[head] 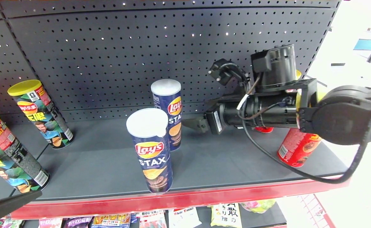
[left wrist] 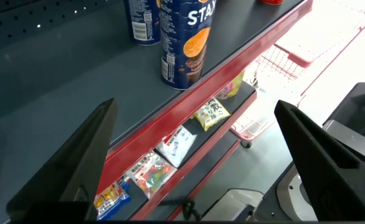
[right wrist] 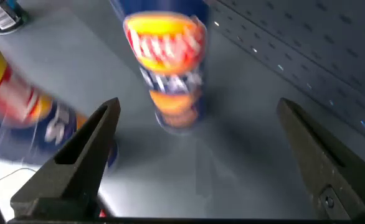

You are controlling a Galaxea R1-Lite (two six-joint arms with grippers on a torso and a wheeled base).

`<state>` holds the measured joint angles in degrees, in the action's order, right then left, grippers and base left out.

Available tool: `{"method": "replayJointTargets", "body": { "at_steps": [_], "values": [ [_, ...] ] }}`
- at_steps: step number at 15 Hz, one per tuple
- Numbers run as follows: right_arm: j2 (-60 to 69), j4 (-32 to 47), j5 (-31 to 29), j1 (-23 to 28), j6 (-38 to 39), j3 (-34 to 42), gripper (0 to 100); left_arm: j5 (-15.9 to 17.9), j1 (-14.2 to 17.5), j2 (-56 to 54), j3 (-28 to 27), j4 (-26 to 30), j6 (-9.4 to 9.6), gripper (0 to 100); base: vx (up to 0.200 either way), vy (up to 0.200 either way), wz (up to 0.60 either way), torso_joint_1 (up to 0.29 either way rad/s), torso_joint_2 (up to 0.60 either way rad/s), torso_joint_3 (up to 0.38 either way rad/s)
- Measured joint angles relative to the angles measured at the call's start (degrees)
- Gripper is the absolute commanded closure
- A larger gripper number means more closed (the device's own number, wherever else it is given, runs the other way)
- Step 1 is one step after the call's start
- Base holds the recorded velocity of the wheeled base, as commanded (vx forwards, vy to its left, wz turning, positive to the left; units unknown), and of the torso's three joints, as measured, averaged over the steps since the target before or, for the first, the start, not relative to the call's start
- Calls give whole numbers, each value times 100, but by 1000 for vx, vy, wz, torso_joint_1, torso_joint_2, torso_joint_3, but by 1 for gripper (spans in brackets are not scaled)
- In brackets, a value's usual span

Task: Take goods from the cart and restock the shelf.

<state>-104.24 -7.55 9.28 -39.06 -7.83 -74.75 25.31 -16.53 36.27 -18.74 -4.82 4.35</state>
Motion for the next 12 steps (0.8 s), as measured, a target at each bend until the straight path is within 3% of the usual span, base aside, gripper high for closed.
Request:
{"method": "replayJointTargets", "body": {
  "at_steps": [6,12],
  "values": [
    [1888,-332,-461,-165,160,2157,0,-613,9,321,-78,-7,-22,0,0,0,0,0,0,0],
    [4901,-510,-1184,-562,191,4489,0,-996,13,996,-182,-11,-102,0,0,0,0,0,0,0]
  ]
}}
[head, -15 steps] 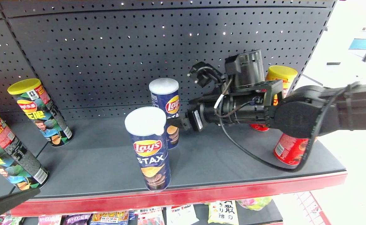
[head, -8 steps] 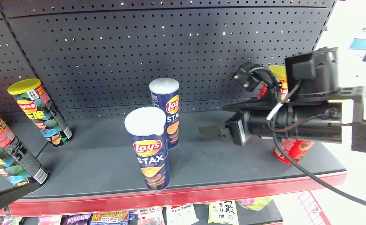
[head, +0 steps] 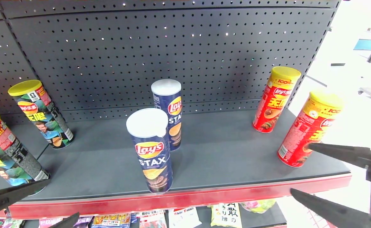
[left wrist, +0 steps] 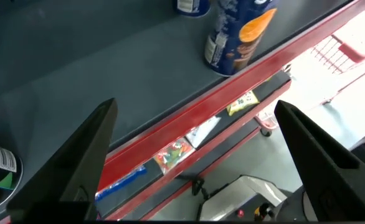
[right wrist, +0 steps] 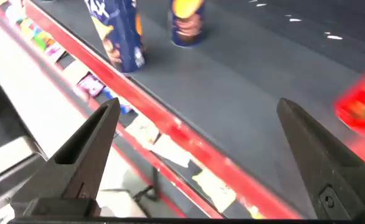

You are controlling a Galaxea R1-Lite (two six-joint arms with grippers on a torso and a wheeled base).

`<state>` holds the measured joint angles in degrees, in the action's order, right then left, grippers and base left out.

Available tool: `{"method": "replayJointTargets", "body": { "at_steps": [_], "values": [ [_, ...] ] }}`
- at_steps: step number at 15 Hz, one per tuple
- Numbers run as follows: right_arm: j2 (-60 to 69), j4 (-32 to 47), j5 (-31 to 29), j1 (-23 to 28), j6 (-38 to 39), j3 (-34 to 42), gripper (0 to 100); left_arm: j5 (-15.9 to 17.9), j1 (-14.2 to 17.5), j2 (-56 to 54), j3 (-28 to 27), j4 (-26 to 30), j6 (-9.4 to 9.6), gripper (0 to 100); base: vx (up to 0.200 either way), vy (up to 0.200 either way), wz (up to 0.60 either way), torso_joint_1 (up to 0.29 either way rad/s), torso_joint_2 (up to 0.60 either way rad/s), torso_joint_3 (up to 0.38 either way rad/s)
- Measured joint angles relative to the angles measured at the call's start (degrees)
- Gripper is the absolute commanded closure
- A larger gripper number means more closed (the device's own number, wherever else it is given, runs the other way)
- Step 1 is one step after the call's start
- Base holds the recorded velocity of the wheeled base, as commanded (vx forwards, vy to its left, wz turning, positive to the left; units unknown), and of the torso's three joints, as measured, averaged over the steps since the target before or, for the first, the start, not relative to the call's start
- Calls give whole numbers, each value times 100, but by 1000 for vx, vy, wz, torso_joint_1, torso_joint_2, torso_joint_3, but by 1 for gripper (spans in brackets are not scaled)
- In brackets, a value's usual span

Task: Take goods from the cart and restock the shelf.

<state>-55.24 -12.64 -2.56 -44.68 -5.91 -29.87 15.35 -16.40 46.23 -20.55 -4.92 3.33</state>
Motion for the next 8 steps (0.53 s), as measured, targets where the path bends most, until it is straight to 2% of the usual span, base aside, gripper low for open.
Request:
{"method": "replayJointTargets", "body": {
  "at_steps": [2,6,8],
  "values": [
    [944,205,-458,339,39,501,0,-68,4,211,-41,-2,-5,0,0,0,0,0,0,0],
    [2263,1362,-751,1966,206,881,0,-84,4,558,-13,11,0,0,0,0,0,0,0,0],
    [2749,1779,-784,2588,294,1069,0,-169,4,820,-30,-7,4,0,0,0,0,0,0,0]
  ]
}}
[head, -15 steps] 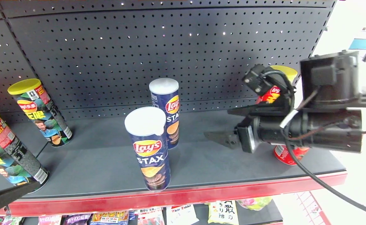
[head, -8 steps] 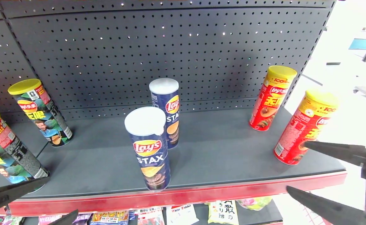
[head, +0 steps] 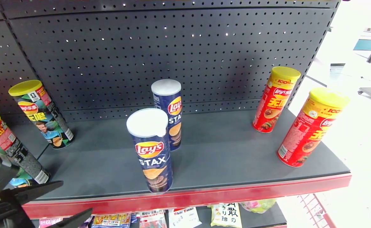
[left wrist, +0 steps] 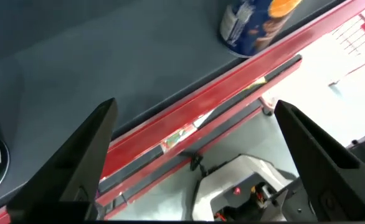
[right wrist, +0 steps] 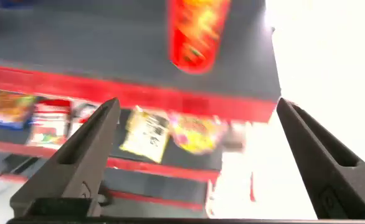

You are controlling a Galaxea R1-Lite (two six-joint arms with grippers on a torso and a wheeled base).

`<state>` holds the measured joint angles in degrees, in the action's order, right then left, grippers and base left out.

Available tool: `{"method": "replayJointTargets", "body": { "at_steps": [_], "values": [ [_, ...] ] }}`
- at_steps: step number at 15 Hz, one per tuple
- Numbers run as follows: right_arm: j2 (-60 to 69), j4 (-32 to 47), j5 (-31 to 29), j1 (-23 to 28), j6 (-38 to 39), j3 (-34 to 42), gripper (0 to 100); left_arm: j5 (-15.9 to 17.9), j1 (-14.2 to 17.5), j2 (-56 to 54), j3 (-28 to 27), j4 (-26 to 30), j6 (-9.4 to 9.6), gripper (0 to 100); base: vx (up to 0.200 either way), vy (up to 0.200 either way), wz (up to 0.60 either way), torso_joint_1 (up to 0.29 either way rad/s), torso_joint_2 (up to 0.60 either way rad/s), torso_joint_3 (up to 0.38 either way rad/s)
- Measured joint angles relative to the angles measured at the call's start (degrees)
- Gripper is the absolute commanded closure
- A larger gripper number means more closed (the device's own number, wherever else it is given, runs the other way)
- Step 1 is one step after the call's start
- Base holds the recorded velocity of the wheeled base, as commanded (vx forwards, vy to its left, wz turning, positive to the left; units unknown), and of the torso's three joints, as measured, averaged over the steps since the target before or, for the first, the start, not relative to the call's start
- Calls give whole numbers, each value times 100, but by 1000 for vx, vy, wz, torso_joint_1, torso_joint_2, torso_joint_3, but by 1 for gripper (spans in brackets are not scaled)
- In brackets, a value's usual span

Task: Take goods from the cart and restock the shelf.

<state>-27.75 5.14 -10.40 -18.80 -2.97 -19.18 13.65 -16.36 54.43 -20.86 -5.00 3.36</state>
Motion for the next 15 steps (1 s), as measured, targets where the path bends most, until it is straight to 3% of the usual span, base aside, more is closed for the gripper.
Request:
{"method": "replayJointTargets", "body": {
  "at_steps": [6,10,15],
  "values": [
    [1083,32,-22,321,11,714,0,-317,-50,1145,-339,-296,62,0,0,0,0,0,0,0],
    [1753,60,-16,318,-79,1111,0,-449,-321,1882,-457,-879,71,0,0,0,0,0,0,0],
    [2036,68,-18,315,-83,1191,0,-763,-494,2566,-601,-1085,117,0,0,0,0,0,0,0]
  ]
}}
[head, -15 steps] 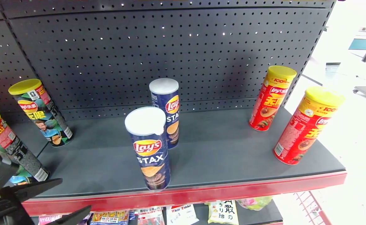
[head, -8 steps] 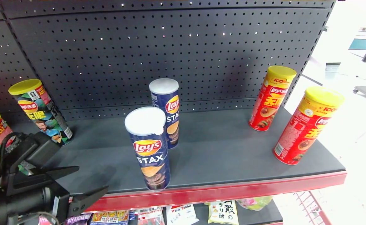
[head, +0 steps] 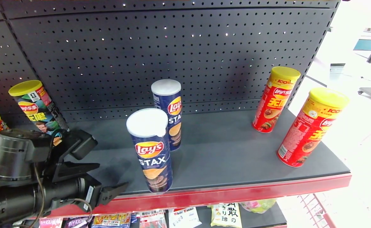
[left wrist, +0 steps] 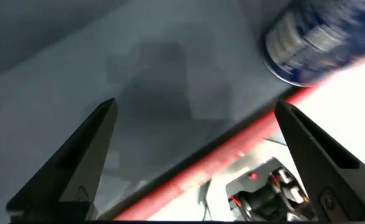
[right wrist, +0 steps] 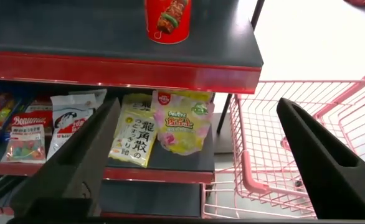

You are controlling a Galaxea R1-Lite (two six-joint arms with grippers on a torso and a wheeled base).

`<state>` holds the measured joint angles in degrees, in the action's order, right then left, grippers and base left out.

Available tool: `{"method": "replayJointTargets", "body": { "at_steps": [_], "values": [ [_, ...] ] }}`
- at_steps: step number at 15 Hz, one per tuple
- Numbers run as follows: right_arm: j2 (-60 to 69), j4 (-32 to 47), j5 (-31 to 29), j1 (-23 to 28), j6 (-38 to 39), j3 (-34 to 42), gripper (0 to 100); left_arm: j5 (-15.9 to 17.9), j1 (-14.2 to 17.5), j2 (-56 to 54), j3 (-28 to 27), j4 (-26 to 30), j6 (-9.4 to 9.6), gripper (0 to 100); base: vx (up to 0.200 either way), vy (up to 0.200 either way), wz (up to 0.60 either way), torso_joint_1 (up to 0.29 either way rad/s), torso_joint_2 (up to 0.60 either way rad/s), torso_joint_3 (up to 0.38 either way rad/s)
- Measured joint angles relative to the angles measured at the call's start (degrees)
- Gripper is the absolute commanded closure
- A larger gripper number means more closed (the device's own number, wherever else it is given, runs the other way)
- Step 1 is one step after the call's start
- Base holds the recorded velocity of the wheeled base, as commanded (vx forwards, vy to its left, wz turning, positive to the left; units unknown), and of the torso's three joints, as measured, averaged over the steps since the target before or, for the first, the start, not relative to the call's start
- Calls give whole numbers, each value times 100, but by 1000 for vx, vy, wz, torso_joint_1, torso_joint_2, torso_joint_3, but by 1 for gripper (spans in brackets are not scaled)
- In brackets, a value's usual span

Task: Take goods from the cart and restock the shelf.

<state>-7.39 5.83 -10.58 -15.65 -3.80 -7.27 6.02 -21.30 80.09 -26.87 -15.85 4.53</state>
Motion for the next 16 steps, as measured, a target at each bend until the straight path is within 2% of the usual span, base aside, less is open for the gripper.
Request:
{"method": "replayJointTargets", "body": {
  "at_steps": [3,8,16],
  "values": [
    [67,5,13,4,0,46,0,-50,-107,384,-238,-308,0,0,0,0,0,0,0,0],
    [207,2,13,4,-2,171,0,-66,-304,745,-439,-330,-2,0,0,0,0,0,0,0],
    [233,0,11,2,0,190,0,-61,-340,1005,-649,-336,-2,0,0,0,0,0,0,0]
  ]
}}
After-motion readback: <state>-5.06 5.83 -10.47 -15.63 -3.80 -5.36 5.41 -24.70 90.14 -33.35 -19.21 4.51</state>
